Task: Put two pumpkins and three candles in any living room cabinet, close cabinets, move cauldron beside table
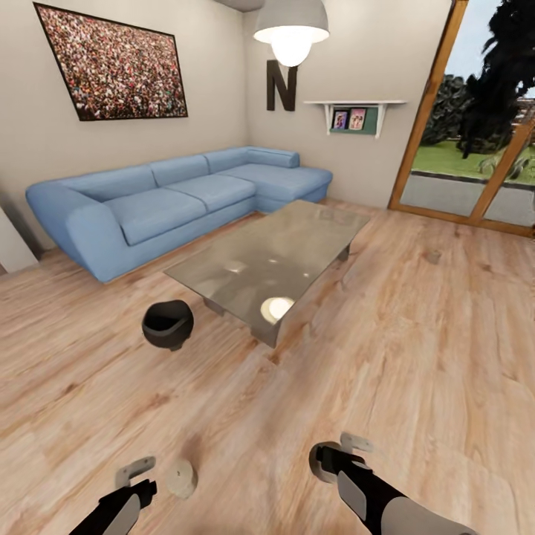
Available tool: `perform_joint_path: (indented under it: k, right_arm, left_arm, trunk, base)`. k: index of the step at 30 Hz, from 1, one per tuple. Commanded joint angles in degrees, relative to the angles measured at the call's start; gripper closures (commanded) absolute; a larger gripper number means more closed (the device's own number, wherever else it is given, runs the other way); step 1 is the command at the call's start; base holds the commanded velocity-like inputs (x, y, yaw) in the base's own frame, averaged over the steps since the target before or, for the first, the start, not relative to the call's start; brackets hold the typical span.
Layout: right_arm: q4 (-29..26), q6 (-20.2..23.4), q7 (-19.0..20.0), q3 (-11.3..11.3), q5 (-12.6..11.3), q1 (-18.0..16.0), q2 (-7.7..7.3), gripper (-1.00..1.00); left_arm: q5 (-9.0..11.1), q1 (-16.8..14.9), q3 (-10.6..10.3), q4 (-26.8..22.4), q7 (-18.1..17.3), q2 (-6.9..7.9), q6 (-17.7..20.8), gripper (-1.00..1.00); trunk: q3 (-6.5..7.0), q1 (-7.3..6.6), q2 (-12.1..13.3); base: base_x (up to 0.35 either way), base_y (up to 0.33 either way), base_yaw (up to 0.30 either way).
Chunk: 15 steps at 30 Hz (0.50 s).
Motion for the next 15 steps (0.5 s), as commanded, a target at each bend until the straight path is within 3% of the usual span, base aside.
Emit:
perform_joint_path:
  k: [1,7,15]
  right_arm:
    - [0.0,-0.2,-0.2,0.5,-0.5,-0.1,0.0,1.0]
    - [0.0,-0.2,0.0,0.5,-0.5,-0.1,0.0,1.0]
    - [0.0,-0.2,-0.1,0.5,-0.5,-0.1,0.0,1.0]
  left_arm:
    - [0.3,0.0,-0.5,0.0,0.5,0.08,0.2,-1.0]
    - [0.2,0.0,-0.5,0.2,0.5,0.07,0.2,-1.0]
    - [0.2,0.0,-0.5,0.2,0.5,0.06,0.2,-1.0]
  trunk:
    - [0.0,0.01,0.0]
    - [0.29,0.01,0.0]
    - [0.35,0.01,0.0]
  base:
    - [0.139,0.299,-0.184]
    - [0.106,0.281,-0.206]
    - [0.144,0.179,-0.036]
